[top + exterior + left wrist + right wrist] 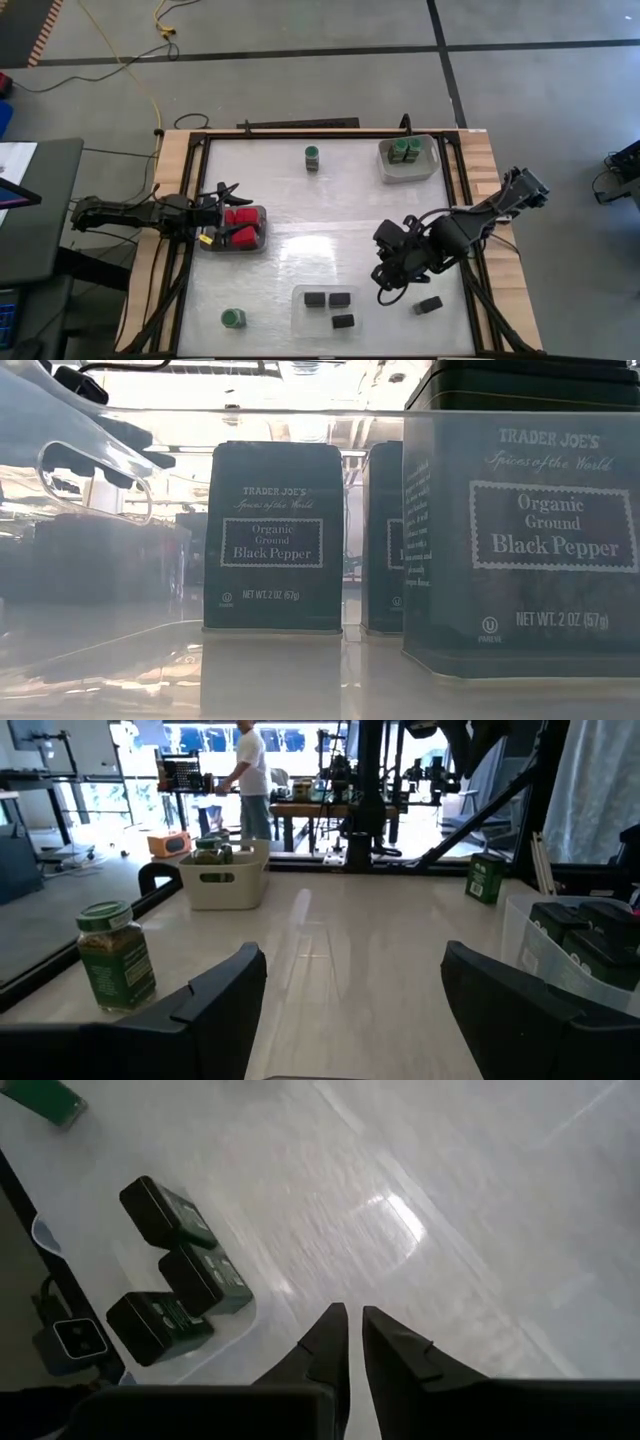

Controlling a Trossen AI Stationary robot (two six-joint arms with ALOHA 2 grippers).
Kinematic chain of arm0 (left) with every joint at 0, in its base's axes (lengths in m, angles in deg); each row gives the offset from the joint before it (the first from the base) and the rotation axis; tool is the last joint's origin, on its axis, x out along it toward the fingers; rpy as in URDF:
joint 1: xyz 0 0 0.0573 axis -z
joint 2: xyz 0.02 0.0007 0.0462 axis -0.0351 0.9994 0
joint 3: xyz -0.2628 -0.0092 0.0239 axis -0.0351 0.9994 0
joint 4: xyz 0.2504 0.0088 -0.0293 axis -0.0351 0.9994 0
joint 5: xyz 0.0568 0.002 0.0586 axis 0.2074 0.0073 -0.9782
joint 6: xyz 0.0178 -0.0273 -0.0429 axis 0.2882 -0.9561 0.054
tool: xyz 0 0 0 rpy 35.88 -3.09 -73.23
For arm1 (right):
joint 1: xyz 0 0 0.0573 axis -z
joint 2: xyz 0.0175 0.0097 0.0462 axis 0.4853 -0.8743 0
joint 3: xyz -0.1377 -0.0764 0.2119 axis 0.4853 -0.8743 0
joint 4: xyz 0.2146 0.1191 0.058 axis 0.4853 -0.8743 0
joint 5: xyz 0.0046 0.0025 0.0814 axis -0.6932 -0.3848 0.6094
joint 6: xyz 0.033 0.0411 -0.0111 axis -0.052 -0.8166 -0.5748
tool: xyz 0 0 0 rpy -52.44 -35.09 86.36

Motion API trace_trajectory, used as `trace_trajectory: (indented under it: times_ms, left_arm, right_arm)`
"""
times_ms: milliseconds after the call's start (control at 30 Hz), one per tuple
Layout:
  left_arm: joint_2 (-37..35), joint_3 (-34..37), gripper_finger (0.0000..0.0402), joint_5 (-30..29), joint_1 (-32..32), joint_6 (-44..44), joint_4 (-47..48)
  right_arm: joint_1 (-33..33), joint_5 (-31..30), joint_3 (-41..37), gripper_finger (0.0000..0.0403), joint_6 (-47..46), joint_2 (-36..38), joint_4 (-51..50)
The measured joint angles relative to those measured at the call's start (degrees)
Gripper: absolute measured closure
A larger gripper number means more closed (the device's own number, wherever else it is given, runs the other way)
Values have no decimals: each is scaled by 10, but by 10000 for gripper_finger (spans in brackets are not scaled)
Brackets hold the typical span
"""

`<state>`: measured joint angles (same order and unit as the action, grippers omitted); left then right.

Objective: Sort spices by type
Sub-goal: Put the bottom green seasoning bottle into the grey bin

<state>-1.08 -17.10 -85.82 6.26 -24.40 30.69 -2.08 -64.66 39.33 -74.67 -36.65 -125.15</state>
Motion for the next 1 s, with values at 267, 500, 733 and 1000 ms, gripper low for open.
trace_trajectory:
  times_ms: [267, 500, 733, 1000]
  left_arm:
    - [0, 0, 111, 0, 0, -61, -7]
    - [0, -7, 111, -2, 0, -257, -55]
    - [8, -74, 112, -24, 2, -312, -27]
    - [190, -265, 121, -90, 50, -313, 138]
  right_arm:
    - [0, 1, 0, 339, -3, 0, -11]
    - [2, 1, 0, 339, -27, 0, -5]
    - [-4, -29, -2, 343, 37, -2, -5]
    - [-26, -29, -137, 372, 63, 66, 48]
